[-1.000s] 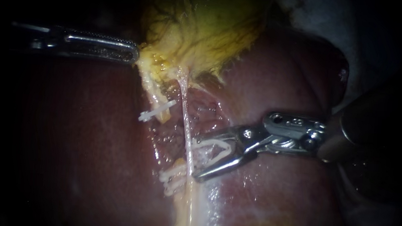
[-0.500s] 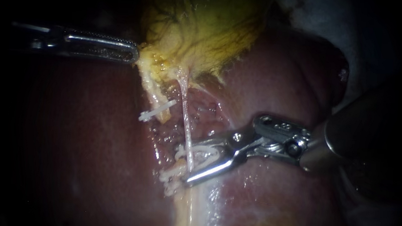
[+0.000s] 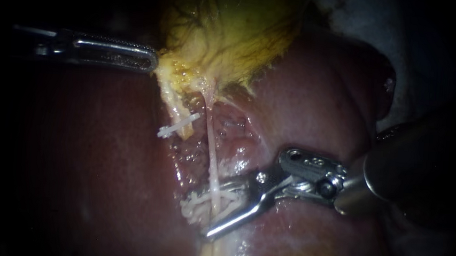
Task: Clipping first clip right tube
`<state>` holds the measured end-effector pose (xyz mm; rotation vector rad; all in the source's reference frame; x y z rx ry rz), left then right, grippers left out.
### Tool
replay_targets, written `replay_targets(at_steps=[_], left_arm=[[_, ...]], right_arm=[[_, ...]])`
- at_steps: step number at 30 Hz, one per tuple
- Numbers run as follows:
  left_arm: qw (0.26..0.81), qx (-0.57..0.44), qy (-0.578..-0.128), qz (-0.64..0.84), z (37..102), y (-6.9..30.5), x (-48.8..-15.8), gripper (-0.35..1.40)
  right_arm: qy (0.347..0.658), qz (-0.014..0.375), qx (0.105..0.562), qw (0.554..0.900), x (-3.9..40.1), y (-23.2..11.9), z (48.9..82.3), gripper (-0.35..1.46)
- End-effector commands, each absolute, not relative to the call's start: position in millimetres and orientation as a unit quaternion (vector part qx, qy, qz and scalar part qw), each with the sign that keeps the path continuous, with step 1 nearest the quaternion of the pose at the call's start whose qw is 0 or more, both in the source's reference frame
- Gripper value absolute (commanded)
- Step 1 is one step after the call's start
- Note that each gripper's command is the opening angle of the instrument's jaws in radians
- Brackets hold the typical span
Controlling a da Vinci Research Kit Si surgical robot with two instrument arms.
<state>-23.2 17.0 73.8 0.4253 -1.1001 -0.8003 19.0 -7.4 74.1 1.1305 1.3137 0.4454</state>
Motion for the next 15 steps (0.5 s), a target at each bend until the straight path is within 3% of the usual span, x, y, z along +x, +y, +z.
replay_targets(at_steps=[1, 7, 15], left_arm=[[0.757, 0.195, -0.505, -0.367, 73.7, 17.0, -23.2, -0.35], [0.757, 0.195, -0.505, -0.367, 73.7, 17.0, -23.2, -0.35], [0.757, 0.195, -0.505, -0.367, 73.8, 17.0, -23.2, -0.35]], right_arm=[[0.571, 0.196, 0.495, 0.625, 19.0, -7.4, 74.1, 0.51], [0.567, 0.198, 0.500, 0.624, 19.0, -7.3, 74.1, 0.40], [0.565, 0.199, 0.503, 0.623, 19.0, -7.2, 74.0, 0.09]])
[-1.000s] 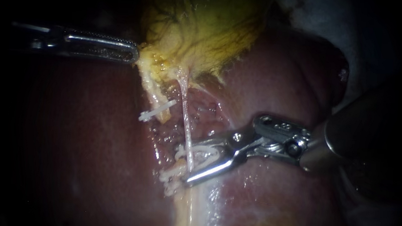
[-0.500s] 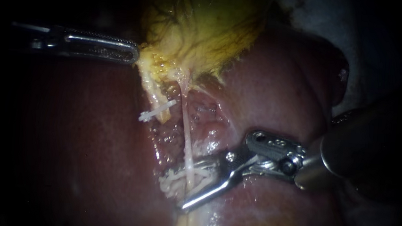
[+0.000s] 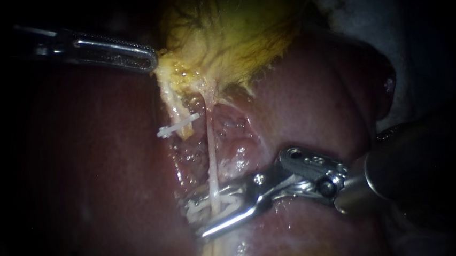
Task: Clipping first clip right tube
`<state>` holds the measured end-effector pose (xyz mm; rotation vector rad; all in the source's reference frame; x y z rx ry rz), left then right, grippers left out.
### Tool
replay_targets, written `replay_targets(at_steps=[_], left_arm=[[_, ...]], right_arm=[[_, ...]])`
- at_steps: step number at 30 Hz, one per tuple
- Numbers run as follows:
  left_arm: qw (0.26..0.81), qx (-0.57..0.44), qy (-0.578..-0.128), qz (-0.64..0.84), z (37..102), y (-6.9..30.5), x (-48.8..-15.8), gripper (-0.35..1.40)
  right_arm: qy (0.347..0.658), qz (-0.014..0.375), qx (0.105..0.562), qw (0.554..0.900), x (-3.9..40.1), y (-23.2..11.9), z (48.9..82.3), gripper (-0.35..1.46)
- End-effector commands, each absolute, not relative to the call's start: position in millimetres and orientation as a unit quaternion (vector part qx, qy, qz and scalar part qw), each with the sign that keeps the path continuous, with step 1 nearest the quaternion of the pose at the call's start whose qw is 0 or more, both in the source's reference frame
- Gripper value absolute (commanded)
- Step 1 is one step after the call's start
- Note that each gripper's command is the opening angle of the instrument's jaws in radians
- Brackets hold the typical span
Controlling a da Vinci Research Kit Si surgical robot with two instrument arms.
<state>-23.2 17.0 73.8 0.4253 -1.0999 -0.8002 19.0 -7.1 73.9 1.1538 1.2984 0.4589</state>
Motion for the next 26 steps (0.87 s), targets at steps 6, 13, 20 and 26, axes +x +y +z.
replay_targets(at_steps=[6, 13, 20, 26], left_arm=[[0.757, 0.195, -0.505, -0.367, 73.8, 17.0, -23.2, -0.35], [0.757, 0.195, -0.505, -0.367, 73.8, 17.0, -23.2, -0.35], [0.757, 0.195, -0.505, -0.367, 73.8, 17.0, -23.2, -0.35], [0.757, 0.195, -0.505, -0.367, 73.8, 17.0, -23.2, -0.35]], right_arm=[[0.568, 0.227, 0.486, 0.624, 18.7, -7.1, 73.9, -0.32], [0.565, 0.230, 0.489, 0.624, 18.5, -7.2, 74.2, -0.35], [0.565, 0.230, 0.488, 0.624, 18.4, -7.3, 74.4, -0.35], [0.563, 0.231, 0.490, 0.624, 18.3, -7.3, 74.4, -0.35]])
